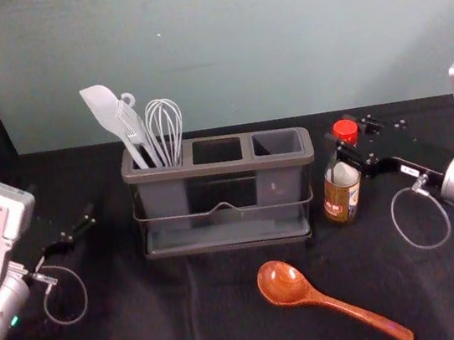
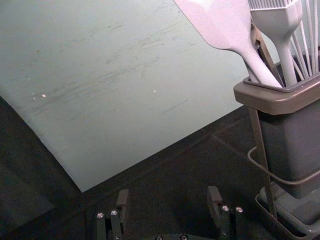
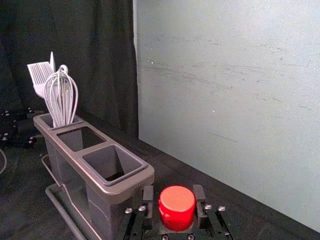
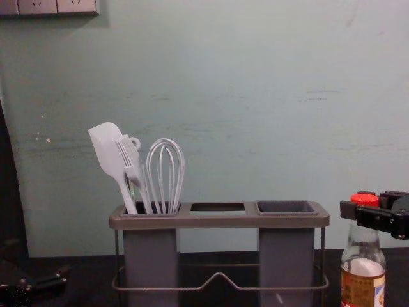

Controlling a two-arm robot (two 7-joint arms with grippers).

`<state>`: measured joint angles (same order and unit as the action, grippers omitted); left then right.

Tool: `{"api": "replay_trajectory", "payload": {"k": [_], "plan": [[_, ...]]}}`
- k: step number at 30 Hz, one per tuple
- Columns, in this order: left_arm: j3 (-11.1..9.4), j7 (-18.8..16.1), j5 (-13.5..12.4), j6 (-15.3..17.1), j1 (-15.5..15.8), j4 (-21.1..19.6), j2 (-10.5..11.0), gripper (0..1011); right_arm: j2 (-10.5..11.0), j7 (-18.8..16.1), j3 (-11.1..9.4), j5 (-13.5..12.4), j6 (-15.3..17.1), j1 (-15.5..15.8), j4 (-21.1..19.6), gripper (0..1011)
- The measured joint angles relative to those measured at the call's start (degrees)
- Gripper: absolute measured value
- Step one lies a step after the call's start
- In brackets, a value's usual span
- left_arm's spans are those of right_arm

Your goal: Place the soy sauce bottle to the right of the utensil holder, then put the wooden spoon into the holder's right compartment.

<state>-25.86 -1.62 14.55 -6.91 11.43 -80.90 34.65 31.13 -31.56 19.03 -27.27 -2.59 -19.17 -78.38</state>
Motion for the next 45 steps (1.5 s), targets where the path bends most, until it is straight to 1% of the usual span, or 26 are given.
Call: {"api": "replay_trajectory", "payload": {"k": [1,4,5,6,7,8,9,10,12,15,16,19,24,30,37,41,44,45], "plan": [[0.00,0.00,0.00,0.00,0.00,0.00,0.00,1012,0.00,0.00,0.01,-0.01,0.01,0.00,-0.01,512],[0.00,0.00,0.00,0.00,0.00,0.00,0.00,1011,0.02,0.00,0.02,-0.03,0.03,-0.01,-0.02,574],[0.00,0.00,0.00,0.00,0.00,0.00,0.00,1011,0.02,0.00,0.03,-0.04,0.04,-0.02,-0.03,628],[0.00,0.00,0.00,0.00,0.00,0.00,0.00,1011,0.03,0.00,0.03,-0.05,0.04,-0.02,-0.03,628],[0.00,0.00,0.00,0.00,0.00,0.00,0.00,1011,0.03,0.00,0.03,-0.05,0.04,-0.03,-0.04,672],[0.00,0.00,0.00,0.00,0.00,0.00,0.00,1012,0.03,0.00,0.04,-0.06,0.05,-0.03,-0.04,686],[0.00,0.00,0.00,0.00,0.00,0.00,0.00,1012,0.04,0.00,0.05,-0.07,0.05,-0.04,-0.06,752],[0.00,0.00,0.00,0.00,0.00,0.00,0.00,1011,0.04,0.00,0.05,-0.07,0.05,-0.04,-0.06,752],[0.00,0.00,0.00,0.00,0.00,0.00,0.00,1011,0.05,0.01,0.06,-0.07,0.06,-0.05,-0.07,844],[0.00,0.00,0.00,0.00,0.00,0.00,0.00,1012,0.06,0.00,0.08,-0.07,0.08,-0.06,-0.08,873],[0.00,0.00,0.00,0.00,0.00,0.00,0.00,1011,0.07,0.01,0.09,-0.07,0.08,-0.06,-0.10,942],[0.00,0.00,0.00,0.00,0.00,0.00,0.00,1012,0.08,0.01,0.09,-0.07,0.10,-0.06,-0.11,1003],[0.00,0.00,0.00,0.00,0.00,0.00,0.00,1012,0.17,0.30,0.03,0.06,0.19,0.06,-0.46,1002],[0.00,0.00,0.00,0.00,0.00,0.00,0.00,1011,1.21,1.87,-1.41,0.90,0.57,1.80,-4.06,1002],[0.00,0.00,0.00,0.00,0.00,0.00,0.00,1012,2.99,2.55,-3.41,0.63,1.52,4.54,-9.58,1002],[0.00,0.00,0.00,0.00,0.00,0.00,0.00,1011,4.42,1.30,-4.11,-0.79,2.69,6.13,-12.83,1002],[0.00,0.00,0.00,0.00,0.00,0.00,0.00,1011,5.77,-0.49,-4.37,-2.69,3.71,7.45,-15.19,1002],[0.00,0.00,0.00,0.00,0.00,0.00,0.00,1011,6.55,-1.26,-4.37,-3.37,4.02,8.13,-16.35,1002]]}}
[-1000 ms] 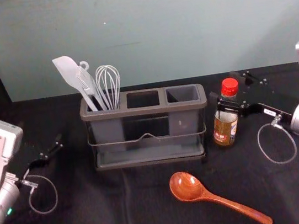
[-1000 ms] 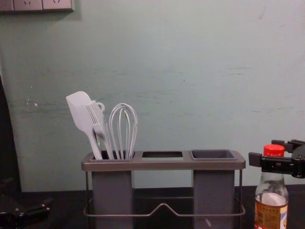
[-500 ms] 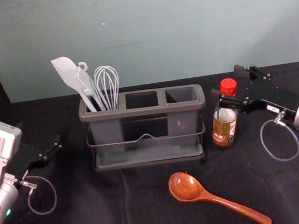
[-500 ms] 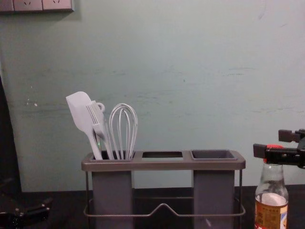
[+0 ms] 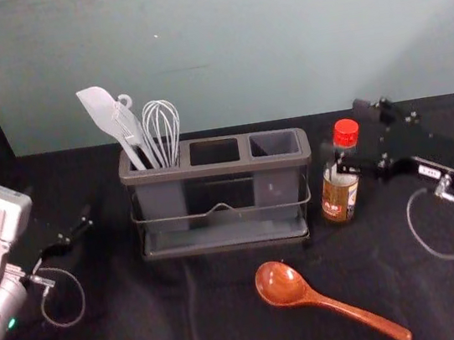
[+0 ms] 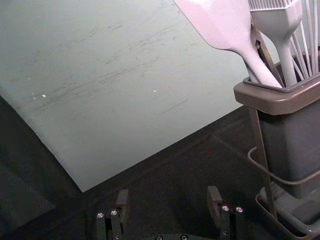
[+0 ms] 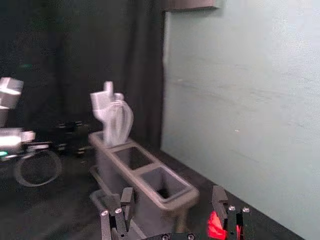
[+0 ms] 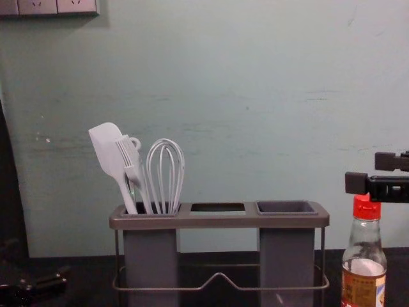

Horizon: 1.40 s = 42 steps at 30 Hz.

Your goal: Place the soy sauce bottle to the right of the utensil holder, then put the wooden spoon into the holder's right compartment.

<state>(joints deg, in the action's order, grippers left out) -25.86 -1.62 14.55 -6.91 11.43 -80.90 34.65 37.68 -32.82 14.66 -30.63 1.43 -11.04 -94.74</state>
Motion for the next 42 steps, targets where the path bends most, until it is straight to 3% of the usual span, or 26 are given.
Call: {"api": "replay_trajectory", "payload": {"k": [8,11,12,15,16,19,20,22,25,29,32,42], "plan": [[0.00,0.00,0.00,0.00,0.00,0.00,0.00,1012,4.72,-2.44,1.89,-1.26,3.43,2.28,-7.40,1002],[0.00,0.00,0.00,0.00,0.00,0.00,0.00,1012,6.07,-1.63,3.54,-1.06,8.07,2.15,-10.14,1002],[0.00,0.00,0.00,0.00,0.00,0.00,0.00,1012,6.69,-0.35,4.78,-0.90,12.22,1.64,-11.85,1003],[0.00,0.00,0.00,0.00,0.00,0.00,0.00,1011,7.10,1.93,6.66,-1.07,20.63,0.23,-14.11,1003],[0.00,0.00,0.00,0.00,0.00,0.00,0.00,1012,7.09,2.82,8.27,-1.49,26.23,-1.32,-14.92,1002],[0.00,0.00,-0.01,0.00,0.00,0.00,0.00,1011,6.92,3.05,11.05,-1.81,33.90,-4.39,-15.19,1002],[0.00,0.00,-0.01,0.00,0.00,0.00,0.00,1011,6.64,2.96,12.97,-1.89,38.35,-6.50,-14.88,1002],[0.00,0.00,-0.01,0.00,0.00,0.00,0.00,1011,6.18,2.37,15.44,-1.91,43.57,-9.31,-14.02,1002],[0.00,0.00,0.00,0.00,0.00,0.00,0.00,1012,5.57,1.33,18.54,-1.80,48.36,-12.64,-12.59,1002],[0.00,0.00,0.00,0.00,0.00,0.00,0.00,1012,5.12,0.53,20.84,-1.54,51.37,-15.07,-11.48,1003],[0.00,0.00,0.00,0.00,0.00,0.00,0.00,1011,4.79,-0.26,23.70,-0.72,53.98,-18.07,-10.08,1002],[0.00,0.00,0.00,0.00,0.00,0.00,0.00,1012,3.56,-1.98,30.68,3.03,56.44,-24.49,-5.94,1002]]}}
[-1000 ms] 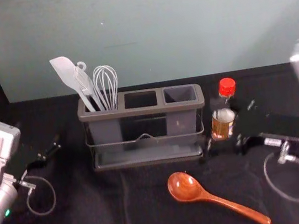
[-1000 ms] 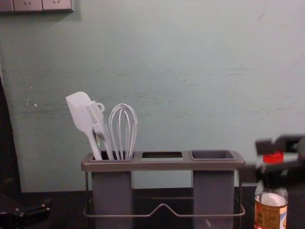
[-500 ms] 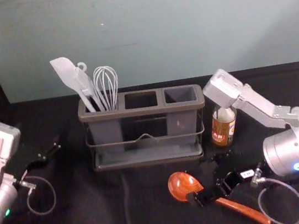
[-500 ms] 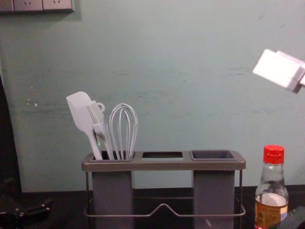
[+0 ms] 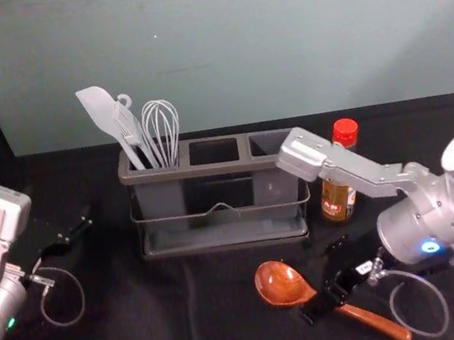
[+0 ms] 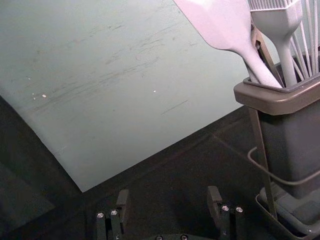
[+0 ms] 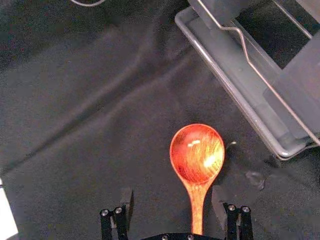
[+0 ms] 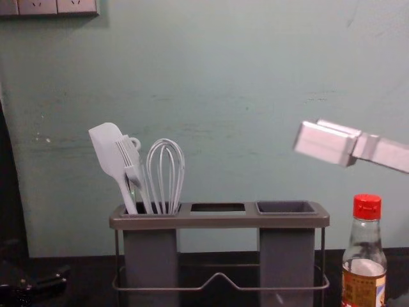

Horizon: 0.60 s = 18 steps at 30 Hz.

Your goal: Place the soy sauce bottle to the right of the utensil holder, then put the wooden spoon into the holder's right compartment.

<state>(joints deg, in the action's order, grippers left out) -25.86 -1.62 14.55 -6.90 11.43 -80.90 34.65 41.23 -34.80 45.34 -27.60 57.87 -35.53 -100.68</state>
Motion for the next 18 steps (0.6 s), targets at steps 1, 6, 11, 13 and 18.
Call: {"api": "replay_trajectory", "payload": {"k": [1,6,11,13,18], "plan": [[0.00,0.00,0.00,0.00,0.00,0.00,0.00,1011,-0.18,-0.11,0.39,0.30,0.01,-0.34,0.25,1003],[0.00,0.00,0.00,0.00,0.00,0.00,0.00,1012,-1.86,-0.28,2.56,2.44,-0.14,-1.82,2.71,1003],[0.00,0.00,0.00,0.00,0.00,0.00,0.00,1011,-3.43,-0.24,3.58,4.27,-0.91,-2.49,5.08,1003],[-0.01,0.00,0.00,0.00,0.00,0.00,0.00,1011,-4.15,-0.24,4.02,5.13,-1.61,-2.77,6.24,1002],[0.00,0.00,0.00,0.00,0.00,0.00,0.00,1011,-5.37,-0.26,4.70,6.98,-3.27,-3.20,7.69,1002]]}}
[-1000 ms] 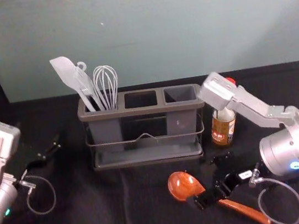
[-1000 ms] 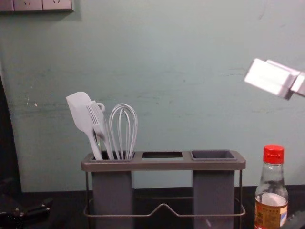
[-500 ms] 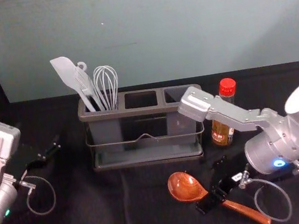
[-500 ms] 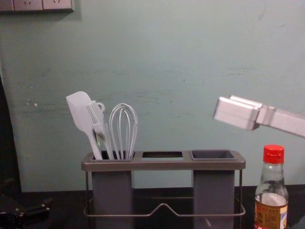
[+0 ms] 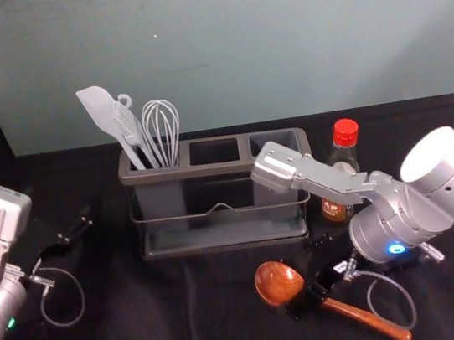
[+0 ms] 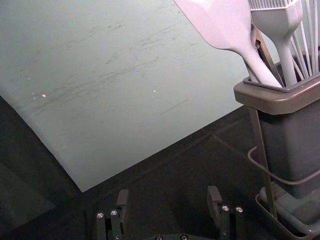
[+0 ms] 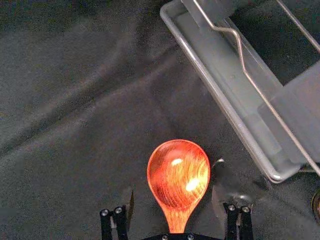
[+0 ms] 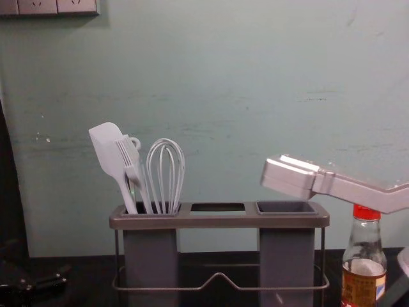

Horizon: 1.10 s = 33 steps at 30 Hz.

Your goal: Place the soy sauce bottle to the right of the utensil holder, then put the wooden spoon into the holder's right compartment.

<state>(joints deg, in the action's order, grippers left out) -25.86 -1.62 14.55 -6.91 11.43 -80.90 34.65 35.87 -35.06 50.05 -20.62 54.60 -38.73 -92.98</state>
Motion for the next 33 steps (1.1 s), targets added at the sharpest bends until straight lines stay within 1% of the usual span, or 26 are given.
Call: {"api": "replay_trajectory", "payload": {"k": [7,14,26,33], "plan": [[0.00,0.00,0.00,0.00,0.00,0.00,0.00,1011,-0.83,-0.36,0.16,1.34,-1.30,-0.11,0.83,1003],[0.00,0.00,0.00,0.00,0.01,0.00,0.00,1011,-1.58,-1.19,-0.68,1.92,-2.20,0.18,1.90,1002],[0.00,0.00,0.00,0.00,0.00,0.00,0.00,1011,-3.09,-2.59,-0.91,3.46,-2.93,0.40,3.29,1002],[0.00,0.00,0.00,0.00,0.00,0.00,0.00,1012,-3.56,-2.95,-1.28,4.05,-2.99,0.78,3.88,1002]]}}
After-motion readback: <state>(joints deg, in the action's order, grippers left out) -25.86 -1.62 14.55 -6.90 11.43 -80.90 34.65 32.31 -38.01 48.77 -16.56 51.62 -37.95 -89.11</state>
